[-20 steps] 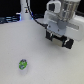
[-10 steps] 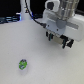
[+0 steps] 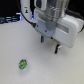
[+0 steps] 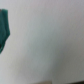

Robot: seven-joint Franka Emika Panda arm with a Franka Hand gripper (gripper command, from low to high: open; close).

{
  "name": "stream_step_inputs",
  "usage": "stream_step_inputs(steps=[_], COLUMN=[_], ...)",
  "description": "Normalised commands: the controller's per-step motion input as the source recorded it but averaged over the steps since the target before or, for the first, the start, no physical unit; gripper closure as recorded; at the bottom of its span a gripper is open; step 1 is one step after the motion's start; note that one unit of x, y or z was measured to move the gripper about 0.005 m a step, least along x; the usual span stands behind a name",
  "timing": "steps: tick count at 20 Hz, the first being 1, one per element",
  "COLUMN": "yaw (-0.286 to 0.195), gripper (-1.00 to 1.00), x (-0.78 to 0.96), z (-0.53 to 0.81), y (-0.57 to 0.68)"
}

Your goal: Open the kcup holder, insert the kcup into the holder, and close the kcup holder

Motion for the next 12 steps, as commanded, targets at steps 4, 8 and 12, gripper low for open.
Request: stream_step_inputs(steps=[4,8,12], yaw=[-0.213,-0.215,-0.223], gripper=[-1.00,-1.00,-1.00], x=[0.09,0.04,0.02], z=[0.04,0.01,0.00], y=[-0.68,-0.68,-0.68])
